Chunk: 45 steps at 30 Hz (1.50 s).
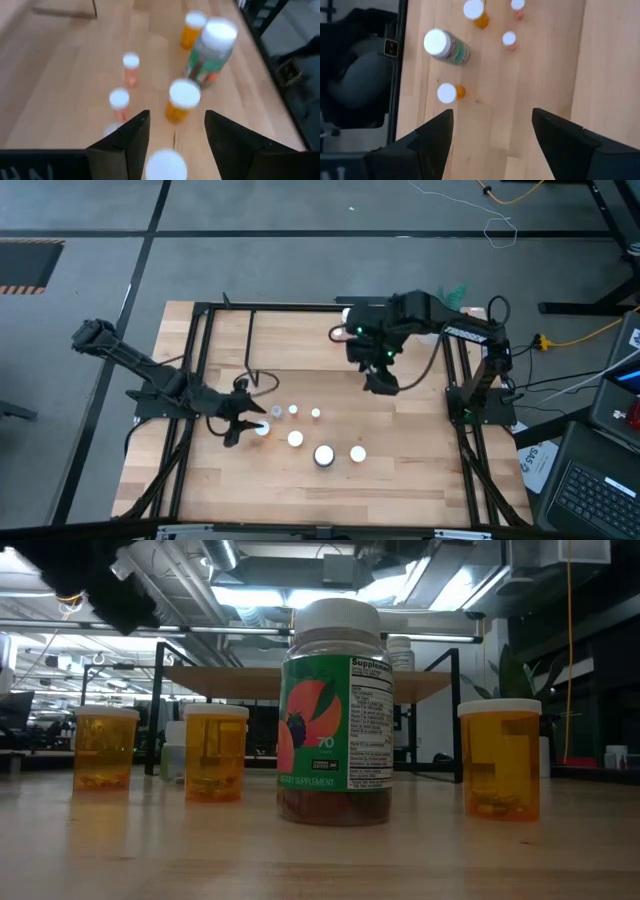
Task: Pick and place medicine bottles onto shelf by color
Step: Put the top left orange pill bottle on the shelf
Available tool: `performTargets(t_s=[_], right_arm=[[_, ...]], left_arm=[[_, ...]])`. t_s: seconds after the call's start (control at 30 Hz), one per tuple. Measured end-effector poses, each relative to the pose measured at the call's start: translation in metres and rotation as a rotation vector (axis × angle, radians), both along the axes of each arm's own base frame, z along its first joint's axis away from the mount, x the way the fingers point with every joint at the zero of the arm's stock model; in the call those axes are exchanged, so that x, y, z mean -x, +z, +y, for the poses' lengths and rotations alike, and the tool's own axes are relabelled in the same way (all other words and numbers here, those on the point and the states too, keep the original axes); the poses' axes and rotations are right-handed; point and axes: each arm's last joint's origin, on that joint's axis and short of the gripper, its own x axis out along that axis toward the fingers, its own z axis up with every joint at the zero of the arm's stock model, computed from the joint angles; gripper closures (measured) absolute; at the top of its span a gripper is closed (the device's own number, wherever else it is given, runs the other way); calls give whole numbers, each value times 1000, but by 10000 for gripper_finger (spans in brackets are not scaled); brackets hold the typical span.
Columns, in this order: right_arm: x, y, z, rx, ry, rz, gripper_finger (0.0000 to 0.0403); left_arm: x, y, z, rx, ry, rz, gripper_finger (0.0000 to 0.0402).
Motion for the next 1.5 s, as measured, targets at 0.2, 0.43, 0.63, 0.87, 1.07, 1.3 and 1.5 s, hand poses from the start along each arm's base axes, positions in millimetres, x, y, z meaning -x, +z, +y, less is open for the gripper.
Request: performTargets(t_s=[0.2, 0.43, 0.63, 0.87, 1.07, 1.3, 1.5], right_arm=[[16, -5, 16, 32, -48, 64, 131], [34, -12, 28, 90, -113, 122, 131], [47, -23, 34, 130, -120, 160, 131], [51, -43, 36, 154, -127, 183, 131], [48, -54, 36, 156, -120, 182, 131], [45, -54, 36, 149, -120, 154, 131], [45, -54, 36, 146, -120, 147, 131]], left_arm=[[-10, -16, -17, -45, 42, 149, 217], [-37, -4, -32, -133, 65, 253, 217], [-54, 3, -44, -145, 16, 358, 217], [-54, 0, -45, -171, 6, 418, 217], [-55, 1, -44, -109, 58, 418, 217], [-48, -5, -36, -1, 182, 540, 198], [-47, -6, -36, 15, 190, 553, 160]])
